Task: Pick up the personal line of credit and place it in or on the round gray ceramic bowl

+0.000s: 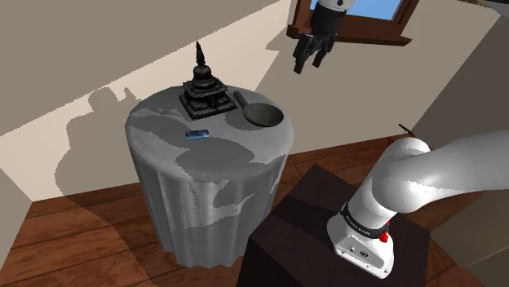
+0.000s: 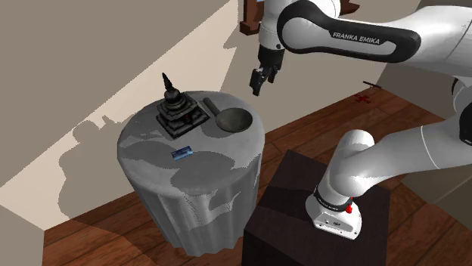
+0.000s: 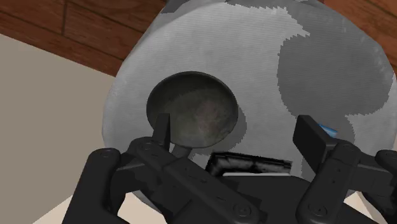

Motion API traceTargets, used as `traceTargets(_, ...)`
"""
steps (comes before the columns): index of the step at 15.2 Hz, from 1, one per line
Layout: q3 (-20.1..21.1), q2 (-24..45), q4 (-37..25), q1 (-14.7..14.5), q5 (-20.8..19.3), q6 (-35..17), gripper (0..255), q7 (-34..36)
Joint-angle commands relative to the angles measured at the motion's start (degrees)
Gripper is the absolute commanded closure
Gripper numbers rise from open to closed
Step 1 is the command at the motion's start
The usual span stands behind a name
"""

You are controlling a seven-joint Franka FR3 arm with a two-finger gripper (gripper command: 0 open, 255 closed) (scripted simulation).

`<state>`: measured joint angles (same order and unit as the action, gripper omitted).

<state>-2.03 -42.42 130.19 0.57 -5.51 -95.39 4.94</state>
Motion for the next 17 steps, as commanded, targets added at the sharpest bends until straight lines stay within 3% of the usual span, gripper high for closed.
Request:
traceTargets(1,0.0,0.0,0.0,0.0,0.0,0.0,0,0.0)
traceTargets(10,-7.8,8.1,8.5,-7.1,3.4,-23.0,0,-17.6)
traceTargets(17,-14.5,19.2,9.4,-15.5,11.1,-38.3,0,-34.9)
